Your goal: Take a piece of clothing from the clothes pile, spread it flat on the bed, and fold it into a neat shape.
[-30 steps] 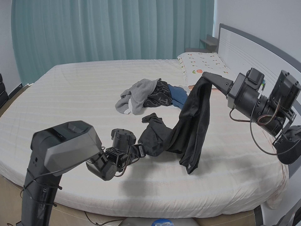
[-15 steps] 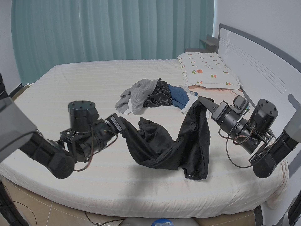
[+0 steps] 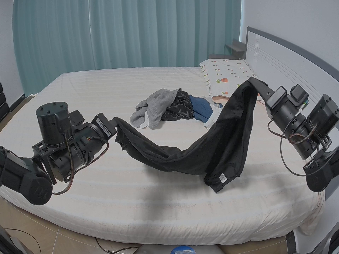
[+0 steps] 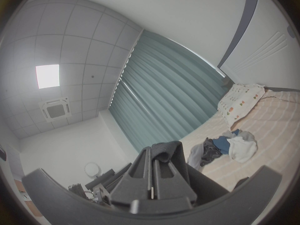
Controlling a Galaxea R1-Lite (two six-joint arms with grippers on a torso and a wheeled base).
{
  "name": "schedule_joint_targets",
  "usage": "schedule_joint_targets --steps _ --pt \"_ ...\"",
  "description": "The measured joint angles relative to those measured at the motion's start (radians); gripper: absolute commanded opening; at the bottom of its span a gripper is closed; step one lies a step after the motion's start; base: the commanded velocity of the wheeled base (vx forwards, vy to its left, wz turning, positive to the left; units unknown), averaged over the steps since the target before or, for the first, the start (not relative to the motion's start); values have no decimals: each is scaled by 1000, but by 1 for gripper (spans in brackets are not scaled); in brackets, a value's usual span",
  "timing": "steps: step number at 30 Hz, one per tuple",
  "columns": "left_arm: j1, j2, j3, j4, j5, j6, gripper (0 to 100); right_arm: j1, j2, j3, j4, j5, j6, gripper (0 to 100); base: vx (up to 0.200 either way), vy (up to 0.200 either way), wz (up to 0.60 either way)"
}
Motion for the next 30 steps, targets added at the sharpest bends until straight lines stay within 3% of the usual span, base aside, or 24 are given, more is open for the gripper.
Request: schedule_joint_targets --steps 4,12,15,18,30 --pt "-4 -11 20 -1 -15 -20 0 9 -9 22 40 30 -5 0 0 0 0" --pt "-28 -17 45 0 -33 -25 0 83 48 55 43 26 -6 0 0 0 0" --pt "-36 -14 52 1 -49 -28 0 99 66 63 41 25 -6 0 -200 0 0" --pt "-37 -12 54 0 -50 -30 0 104 74 66 41 25 -7 0 -200 0 0" --pt "-30 -3 58 -1 -53 -27 0 107 82 70 41 23 -13 0 0 0 0"
